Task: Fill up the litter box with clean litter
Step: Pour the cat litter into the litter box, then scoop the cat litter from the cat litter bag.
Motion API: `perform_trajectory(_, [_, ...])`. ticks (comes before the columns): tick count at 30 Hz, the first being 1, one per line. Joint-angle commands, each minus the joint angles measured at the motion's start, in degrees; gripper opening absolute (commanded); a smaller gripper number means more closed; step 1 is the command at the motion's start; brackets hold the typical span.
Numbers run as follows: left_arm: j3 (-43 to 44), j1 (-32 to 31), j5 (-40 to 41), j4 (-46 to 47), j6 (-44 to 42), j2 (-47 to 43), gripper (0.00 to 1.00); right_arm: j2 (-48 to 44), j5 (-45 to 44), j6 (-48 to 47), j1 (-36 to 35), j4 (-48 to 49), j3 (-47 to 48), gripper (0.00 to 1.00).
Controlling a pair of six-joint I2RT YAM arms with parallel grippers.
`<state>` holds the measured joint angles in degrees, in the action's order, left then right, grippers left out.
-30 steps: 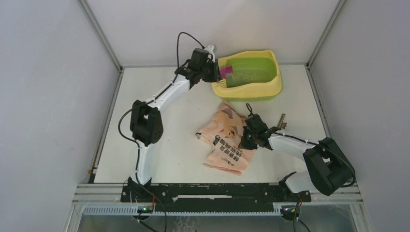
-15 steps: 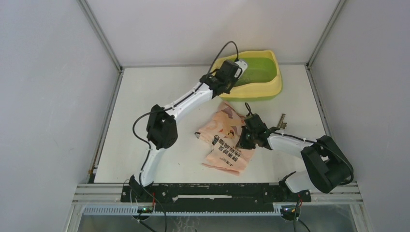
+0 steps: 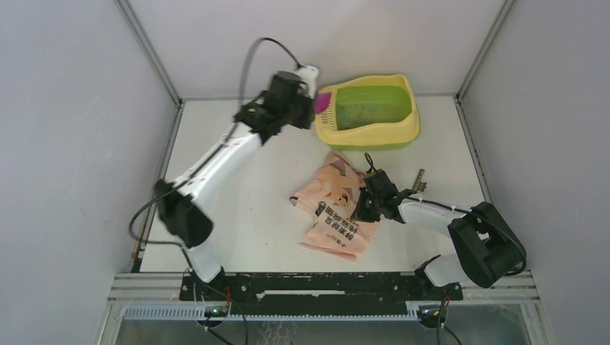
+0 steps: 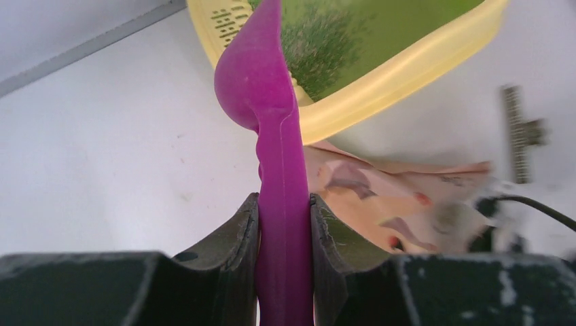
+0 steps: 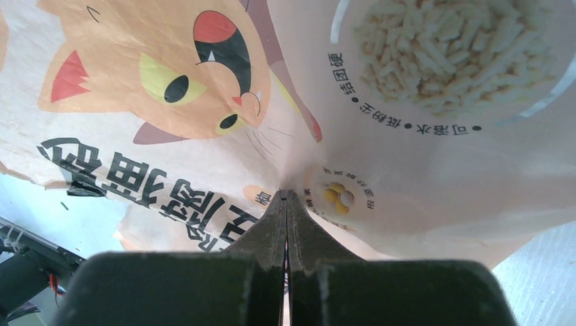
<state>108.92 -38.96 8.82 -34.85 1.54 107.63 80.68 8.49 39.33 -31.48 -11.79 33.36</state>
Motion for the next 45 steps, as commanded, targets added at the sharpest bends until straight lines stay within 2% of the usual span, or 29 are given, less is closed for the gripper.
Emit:
perform_trajectory(1, [-9.44,7.33,-18.99,-0.08,17.09,-19.14,0.03,-1.93,-2.01,-1.54,0.54,-3.62,-1.20,0.00])
perform_trajectory(5, [-23.47,10.27,-27.07,-0.10,25.84,-31.27,0.03,-3.62,-2.30,-1.93,1.15,-4.75,-1.22,0.00])
perform_trajectory(10, [-43.80,13.44,-38.29,5.79,38.61,-48.00,0.03,-6.29,-3.34,-1.92,1.54,-6.48,-1.21,0.00])
perform_trajectory(16, [-57.81,13.43,-40.07,4.25,45.60,-63.19,0.03,-9.91,-4.33,-1.65,1.25,-8.41,-1.20,0.00])
perform_trajectory(23, [-62.12,13.43,-38.01,-5.64,46.14,-72.53,0.03,-11.33,-4.48,-1.43,0.82,-9.18,-1.20,0.01])
perform_trajectory(26, [-64.23,13.45,-37.94,-7.40,46.70,-74.91,0.03,-11.72,-4.85,-1.13,0.50,-9.33,-1.20,0.33])
perform_trajectory(30, [-67.48,13.47,-37.47,-9.47,47.27,-77.89,0.03,-12.91,-6.18,-0.98,0.37,-10.12,-1.13,0.53])
perform_trajectory(40, [-72.12,13.47,-33.23,-13.14,47.33,-78.30,0.00,-13.36,-6.65,-0.78,0.44,-10.27,-0.59,0.56])
perform_trajectory(45, [-75.02,13.43,-33.25,-7.69,48.90,-76.34,0.00,-13.19,-6.56,-0.84,0.46,-9.99,-0.49,0.56])
